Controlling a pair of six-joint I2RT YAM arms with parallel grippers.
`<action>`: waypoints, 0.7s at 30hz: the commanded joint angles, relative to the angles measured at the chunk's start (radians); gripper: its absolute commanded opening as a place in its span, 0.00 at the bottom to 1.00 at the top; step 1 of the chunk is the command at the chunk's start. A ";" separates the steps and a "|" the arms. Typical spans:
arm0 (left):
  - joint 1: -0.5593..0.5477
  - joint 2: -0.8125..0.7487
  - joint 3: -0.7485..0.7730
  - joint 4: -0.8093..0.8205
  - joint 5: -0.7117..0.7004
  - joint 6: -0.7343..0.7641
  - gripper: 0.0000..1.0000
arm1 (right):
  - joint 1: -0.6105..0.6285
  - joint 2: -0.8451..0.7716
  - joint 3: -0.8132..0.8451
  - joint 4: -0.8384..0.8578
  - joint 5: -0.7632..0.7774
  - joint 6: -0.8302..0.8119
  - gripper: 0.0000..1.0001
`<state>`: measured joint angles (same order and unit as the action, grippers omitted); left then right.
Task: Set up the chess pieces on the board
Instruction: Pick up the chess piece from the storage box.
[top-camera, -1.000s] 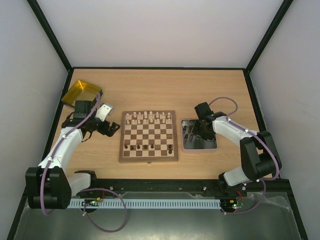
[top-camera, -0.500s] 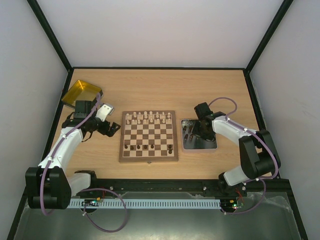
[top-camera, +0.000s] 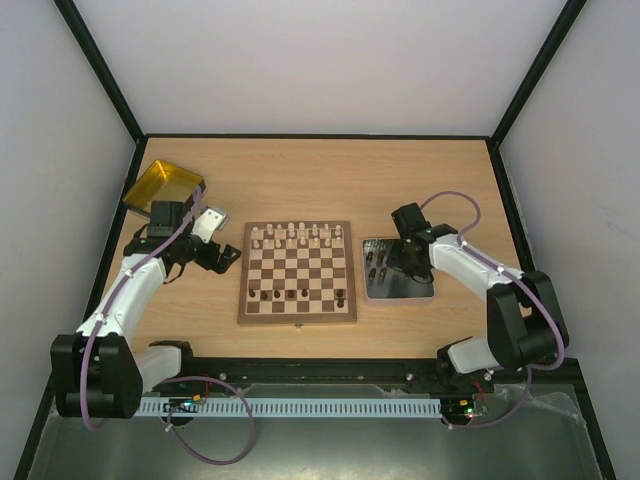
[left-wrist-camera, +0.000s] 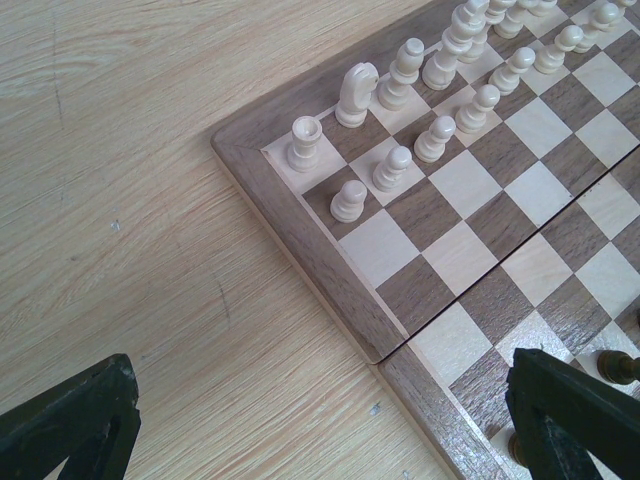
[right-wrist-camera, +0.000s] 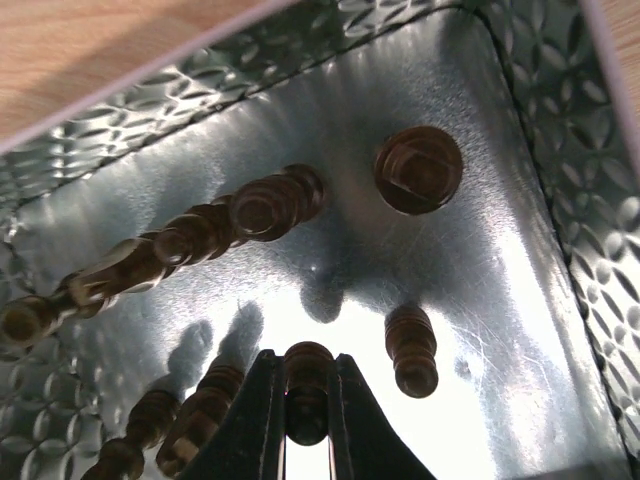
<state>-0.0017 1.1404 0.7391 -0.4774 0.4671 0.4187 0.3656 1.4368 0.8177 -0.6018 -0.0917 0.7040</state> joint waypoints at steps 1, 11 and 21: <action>-0.004 0.002 -0.008 0.000 0.008 0.002 1.00 | -0.004 -0.066 0.024 -0.058 0.029 0.004 0.05; -0.007 0.009 -0.005 0.000 0.002 0.000 1.00 | 0.184 -0.178 0.127 -0.164 0.097 0.060 0.02; -0.011 0.016 -0.004 0.001 -0.011 -0.003 1.00 | 0.435 -0.071 0.267 -0.187 0.118 0.112 0.02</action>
<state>-0.0082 1.1511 0.7391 -0.4774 0.4595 0.4183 0.7326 1.3094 1.0306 -0.7403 -0.0139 0.7830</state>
